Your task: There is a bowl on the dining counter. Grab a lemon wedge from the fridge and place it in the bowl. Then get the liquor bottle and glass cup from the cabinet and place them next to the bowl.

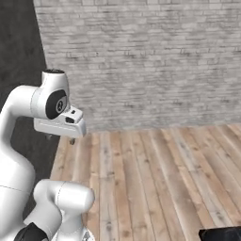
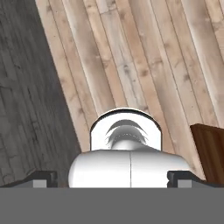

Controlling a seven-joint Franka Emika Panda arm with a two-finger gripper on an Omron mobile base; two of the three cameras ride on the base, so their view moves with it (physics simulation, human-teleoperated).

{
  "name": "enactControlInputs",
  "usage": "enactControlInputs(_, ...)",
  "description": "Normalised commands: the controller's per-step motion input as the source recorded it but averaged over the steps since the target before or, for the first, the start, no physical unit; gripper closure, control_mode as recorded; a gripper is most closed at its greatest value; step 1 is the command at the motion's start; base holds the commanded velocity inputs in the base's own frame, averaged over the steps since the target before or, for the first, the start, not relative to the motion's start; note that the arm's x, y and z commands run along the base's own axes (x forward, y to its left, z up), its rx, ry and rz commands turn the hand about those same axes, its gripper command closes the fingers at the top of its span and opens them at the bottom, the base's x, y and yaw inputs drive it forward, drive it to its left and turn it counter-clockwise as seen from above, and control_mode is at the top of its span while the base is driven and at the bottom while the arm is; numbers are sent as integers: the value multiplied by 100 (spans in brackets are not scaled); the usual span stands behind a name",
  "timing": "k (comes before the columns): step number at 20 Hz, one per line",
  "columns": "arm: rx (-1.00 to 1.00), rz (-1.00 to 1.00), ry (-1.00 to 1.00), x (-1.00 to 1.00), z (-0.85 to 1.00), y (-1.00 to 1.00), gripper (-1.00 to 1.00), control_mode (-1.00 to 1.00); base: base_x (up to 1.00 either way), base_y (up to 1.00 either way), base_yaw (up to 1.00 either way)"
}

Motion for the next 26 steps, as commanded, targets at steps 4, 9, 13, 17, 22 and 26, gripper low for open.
enactControlInputs(4,0,0,0,0,0,0,-100,100,100,20,-51)
enactControlInputs(9,0,0,0,0,0,0,-100,100,86,18,-59)
enactControlInputs(13,0,0,0,0,0,0,-100,100,73,17,-64)
enactControlInputs(17,0,0,0,0,0,0,-100,100,69,17,-67)
enactControlInputs(22,0,0,0,0,0,0,-100,100,66,17,-69)
enactControlInputs(26,0,0,0,0,0,0,-100,100,73,23,-67)
